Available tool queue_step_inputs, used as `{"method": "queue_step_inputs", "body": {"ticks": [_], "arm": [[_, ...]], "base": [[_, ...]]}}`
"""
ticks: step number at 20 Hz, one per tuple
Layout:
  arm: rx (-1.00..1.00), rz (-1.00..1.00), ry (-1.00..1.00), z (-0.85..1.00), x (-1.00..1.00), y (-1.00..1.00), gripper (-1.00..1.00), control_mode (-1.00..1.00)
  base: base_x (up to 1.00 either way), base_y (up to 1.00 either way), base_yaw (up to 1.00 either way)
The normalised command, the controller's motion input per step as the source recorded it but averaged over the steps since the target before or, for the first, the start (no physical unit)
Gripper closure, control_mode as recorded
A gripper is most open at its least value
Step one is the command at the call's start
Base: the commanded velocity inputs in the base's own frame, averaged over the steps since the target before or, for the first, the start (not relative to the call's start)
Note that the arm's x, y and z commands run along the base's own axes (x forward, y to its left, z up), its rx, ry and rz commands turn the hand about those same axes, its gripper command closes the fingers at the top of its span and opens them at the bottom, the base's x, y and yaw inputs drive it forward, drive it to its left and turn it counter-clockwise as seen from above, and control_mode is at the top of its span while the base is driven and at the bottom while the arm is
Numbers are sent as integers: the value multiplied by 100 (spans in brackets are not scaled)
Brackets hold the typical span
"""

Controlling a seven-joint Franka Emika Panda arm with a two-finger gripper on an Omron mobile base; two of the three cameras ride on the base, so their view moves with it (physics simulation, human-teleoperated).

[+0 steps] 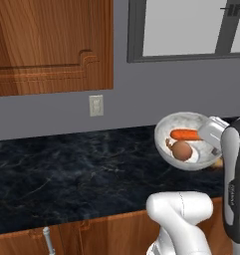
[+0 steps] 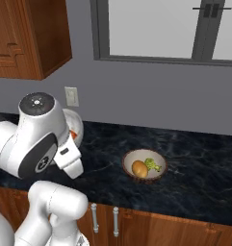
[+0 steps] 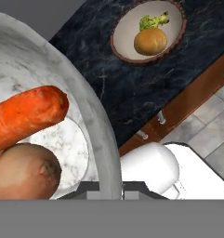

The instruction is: Place the bowl containing the carrot and onion in the microwave. Close the microwave door and press the start button to microwave the meal.

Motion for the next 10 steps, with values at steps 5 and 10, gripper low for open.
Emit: {"method": "queue_step_inputs", "body": {"ticks": [5, 10], "arm": [[0, 3, -8, 0, -41, -14, 100, -100], [0, 14, -7, 0, -25, -12, 100, -100]], "base": [[0, 0, 0], [0, 0, 0]]}}
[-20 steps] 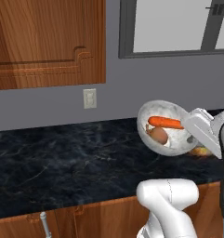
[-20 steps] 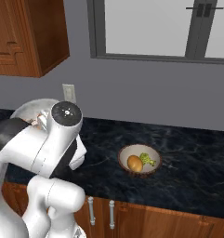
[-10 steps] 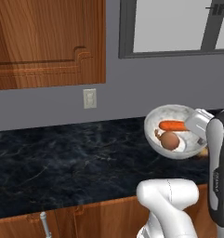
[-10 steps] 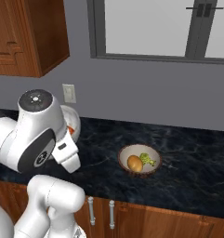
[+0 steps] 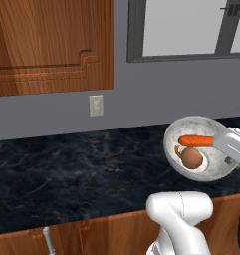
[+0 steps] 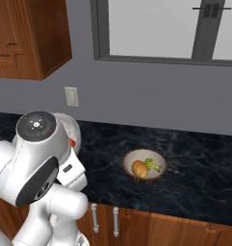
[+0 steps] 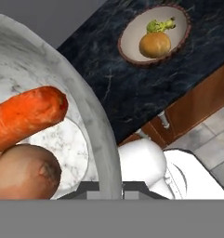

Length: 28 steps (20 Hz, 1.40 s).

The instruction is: Place the bowl containing the carrot and onion in the microwave. Close the microwave door and press the start button to microwave the meal.

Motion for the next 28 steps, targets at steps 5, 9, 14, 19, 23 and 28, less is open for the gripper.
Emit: {"method": "queue_step_inputs", "body": {"ticks": [5, 9, 14, 19, 23, 28], "arm": [[0, 6, -1, 0, -2, 0, 100, 100], [0, 0, 0, 0, 0, 0, 100, 100], [0, 0, 0, 0, 0, 0, 100, 100], [0, 0, 0, 0, 0, 0, 100, 100], [0, 0, 0, 0, 0, 0, 100, 100], [0, 0, 0, 0, 0, 0, 100, 100]], "base": [[2, 0, 2], [16, 0, 0], [-5, 0, 0], [-62, 0, 0], [-82, 0, 0], [-74, -15, -12]]}}
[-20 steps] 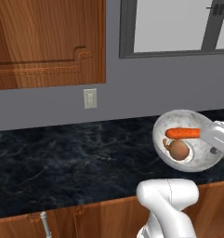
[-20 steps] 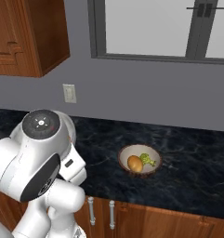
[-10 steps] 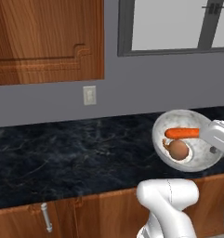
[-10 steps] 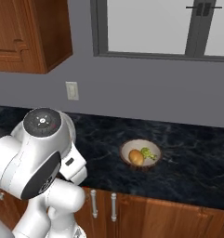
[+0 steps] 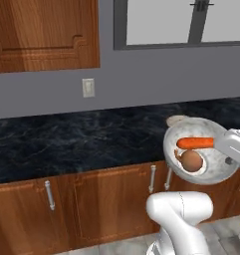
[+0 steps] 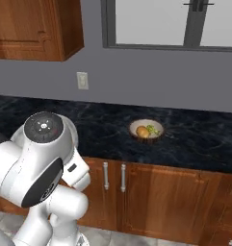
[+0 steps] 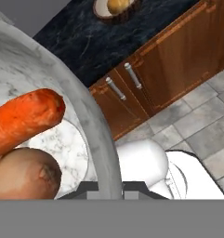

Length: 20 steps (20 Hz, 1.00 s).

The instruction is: Place the bowl containing the carrot and onion in the microwave. Close the microwave door and press the start button to microwave the meal.

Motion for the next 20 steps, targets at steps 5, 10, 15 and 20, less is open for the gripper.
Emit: {"method": "queue_step_inputs", "body": {"ticks": [5, 10, 15, 20], "arm": [[0, 0, 0, 0, 0, 0, 100, 100], [0, 0, 0, 0, 0, 0, 100, 100], [0, 0, 0, 0, 0, 0, 100, 100], [0, 0, 0, 0, 0, 0, 100, 100]], "base": [[-41, -38, -43], [-17, -38, -66], [-3, -34, -70], [0, -42, -68]]}}
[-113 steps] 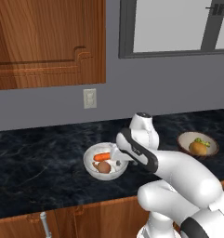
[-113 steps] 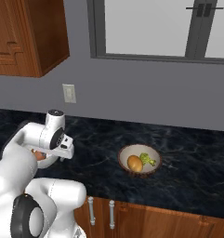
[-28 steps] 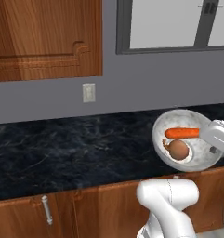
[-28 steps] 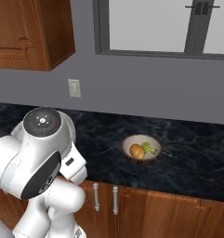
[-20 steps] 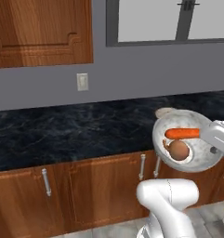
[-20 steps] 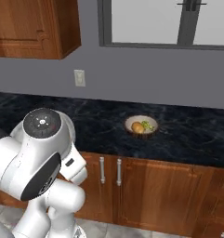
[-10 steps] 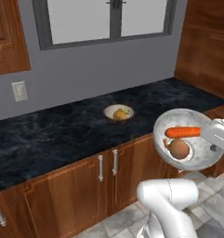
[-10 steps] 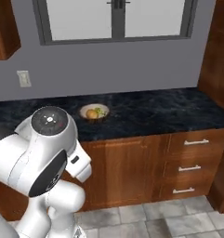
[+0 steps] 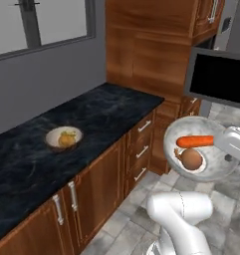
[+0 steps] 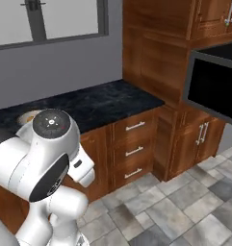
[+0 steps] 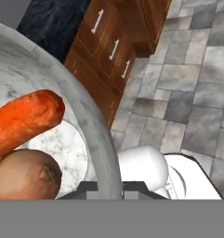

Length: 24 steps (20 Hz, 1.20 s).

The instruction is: Place the bowl containing the carrot and onion in the microwave. Close the microwave door and press the start button to microwave the meal.

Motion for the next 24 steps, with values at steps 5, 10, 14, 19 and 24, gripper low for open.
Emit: {"method": "queue_step_inputs", "body": {"ticks": [5, 10, 14, 19, 24], "arm": [[0, 0, 0, 0, 0, 0, 100, 100], [0, 0, 0, 0, 0, 0, 100, 100], [0, 0, 0, 0, 0, 0, 100, 100], [0, 0, 0, 0, 0, 0, 100, 100], [0, 0, 0, 0, 0, 0, 100, 100]], "base": [[0, -72, -56], [0, -97, -48], [3, -95, -43], [39, -43, -33], [73, -11, -21]]}}
